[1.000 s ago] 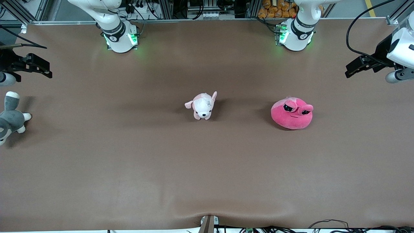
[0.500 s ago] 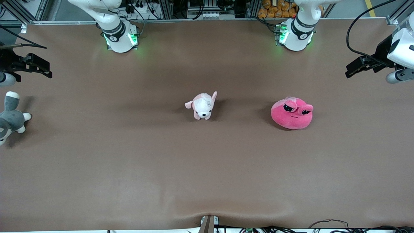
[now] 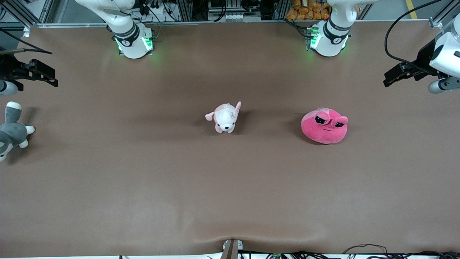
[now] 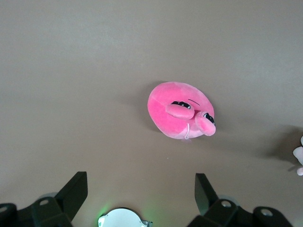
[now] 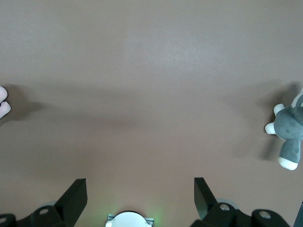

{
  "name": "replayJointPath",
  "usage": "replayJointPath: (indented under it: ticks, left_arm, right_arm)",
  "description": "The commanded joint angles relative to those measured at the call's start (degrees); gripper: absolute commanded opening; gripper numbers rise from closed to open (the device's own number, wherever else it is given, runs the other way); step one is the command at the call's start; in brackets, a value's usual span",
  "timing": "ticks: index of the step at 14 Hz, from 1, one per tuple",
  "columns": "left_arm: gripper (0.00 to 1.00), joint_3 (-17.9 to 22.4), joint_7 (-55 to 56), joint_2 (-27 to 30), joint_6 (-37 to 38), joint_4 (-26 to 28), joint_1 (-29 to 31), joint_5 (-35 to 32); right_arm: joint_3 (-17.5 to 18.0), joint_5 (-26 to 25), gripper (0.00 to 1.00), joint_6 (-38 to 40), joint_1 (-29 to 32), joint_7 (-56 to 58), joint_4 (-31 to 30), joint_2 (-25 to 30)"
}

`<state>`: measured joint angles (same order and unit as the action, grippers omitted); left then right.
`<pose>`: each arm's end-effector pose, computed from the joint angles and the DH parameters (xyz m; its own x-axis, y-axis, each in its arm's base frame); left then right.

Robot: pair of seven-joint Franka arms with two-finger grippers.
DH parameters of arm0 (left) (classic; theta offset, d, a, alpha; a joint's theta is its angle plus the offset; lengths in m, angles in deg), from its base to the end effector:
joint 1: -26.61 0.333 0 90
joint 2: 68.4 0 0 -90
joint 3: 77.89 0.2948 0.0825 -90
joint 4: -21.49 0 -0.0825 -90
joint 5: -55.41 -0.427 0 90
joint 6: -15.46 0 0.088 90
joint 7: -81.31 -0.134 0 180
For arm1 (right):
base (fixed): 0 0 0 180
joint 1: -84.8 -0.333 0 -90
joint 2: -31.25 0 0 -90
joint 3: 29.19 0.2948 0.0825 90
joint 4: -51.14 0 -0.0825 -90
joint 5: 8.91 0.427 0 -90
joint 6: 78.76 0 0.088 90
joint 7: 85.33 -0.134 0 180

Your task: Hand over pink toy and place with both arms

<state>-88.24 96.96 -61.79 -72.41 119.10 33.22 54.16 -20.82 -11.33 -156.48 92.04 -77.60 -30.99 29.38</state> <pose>0.5561 -0.0376 0.5708 0.9769 0.2093 -0.0429 0.2068 -0.9768 -0.0561 0.5809 0.0038 0.6091 0.9829 0.1454 -0.1129 0.1488 -0.9886 0.0223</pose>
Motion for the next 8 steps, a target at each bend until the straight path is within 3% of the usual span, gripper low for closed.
replayJointPath:
  ticks: [1,8]
  left_arm:
    - [1.00,-0.4,1.1,-1.0,1.0,-0.9,0.1,-1.3]
    - [1.00,-1.0,10.6,-2.7,1.0,-0.6,0.0,0.0]
  right_arm:
    - [0.0,0.3,1.00,0.7,0.2,0.2,1.2,-0.6]
    - [0.0,0.3,1.00,0.7,0.3,0.2,1.2,-0.6]
